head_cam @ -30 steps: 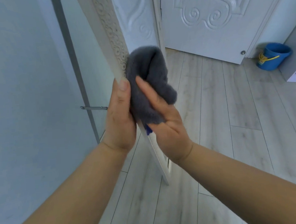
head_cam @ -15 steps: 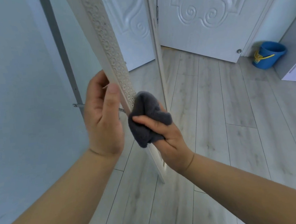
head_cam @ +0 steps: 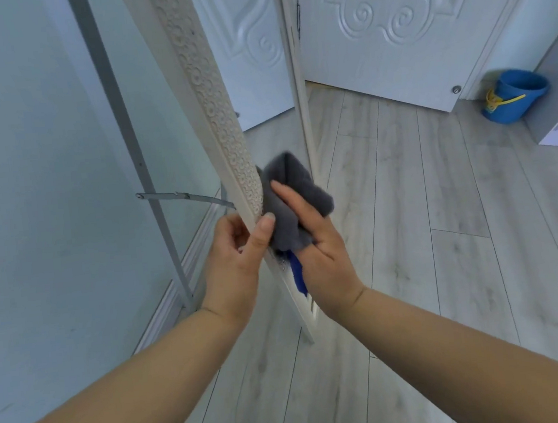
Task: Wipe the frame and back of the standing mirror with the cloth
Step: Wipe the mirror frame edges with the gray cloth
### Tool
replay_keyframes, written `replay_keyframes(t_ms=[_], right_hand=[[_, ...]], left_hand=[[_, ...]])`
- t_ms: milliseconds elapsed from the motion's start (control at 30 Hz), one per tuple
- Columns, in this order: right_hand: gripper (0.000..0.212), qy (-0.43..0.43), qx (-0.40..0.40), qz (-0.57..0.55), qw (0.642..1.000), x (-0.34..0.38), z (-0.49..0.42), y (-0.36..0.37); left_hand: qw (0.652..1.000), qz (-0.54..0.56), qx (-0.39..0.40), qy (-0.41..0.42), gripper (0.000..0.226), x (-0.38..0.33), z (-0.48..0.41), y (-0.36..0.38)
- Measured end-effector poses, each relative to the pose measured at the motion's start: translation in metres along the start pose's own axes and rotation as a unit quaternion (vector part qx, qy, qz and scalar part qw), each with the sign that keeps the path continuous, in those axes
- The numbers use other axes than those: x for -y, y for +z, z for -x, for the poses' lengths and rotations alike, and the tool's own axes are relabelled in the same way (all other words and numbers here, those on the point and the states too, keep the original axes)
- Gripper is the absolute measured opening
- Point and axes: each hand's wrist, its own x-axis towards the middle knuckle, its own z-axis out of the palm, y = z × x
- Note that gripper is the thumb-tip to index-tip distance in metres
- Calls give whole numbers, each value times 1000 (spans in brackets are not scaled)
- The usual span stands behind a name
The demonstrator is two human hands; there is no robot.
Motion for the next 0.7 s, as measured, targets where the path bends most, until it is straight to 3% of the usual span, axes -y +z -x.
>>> replay_keyframes(t_ms=[100,167,300,400,467,500,600,700], right_hand=[[42,-46,5,-23,999,10,-15,11],[43,-29,15,-26,999,-4,-10,11],[43,123,-25,-44,991,-35,12,1],[41,162,-40,-96,981,-33,2,-2],[39,130,-29,-99,986,-18,-19,-1],[39,101,-19,-83,991,-10,-32,-1],[42,31,-17,-63,997,-1,-63,-2],[43,27,-40,7,999,-23,-73,-3]], left_hand=[[992,96,82,7,81,-7,-8,3],[988,110,110,17,96,-16,-7,9],[988,100,113,36,99,-20,-4,22],[994,90,60,32,63,-11,-5,28],[997,60,36,38,24,-6,-7,30],[998,43,24,45,15,-5,-8,30],[998,12,-1,55,28,-7,-9,32],[998,3,-8,60,14,-1,-10,32]])
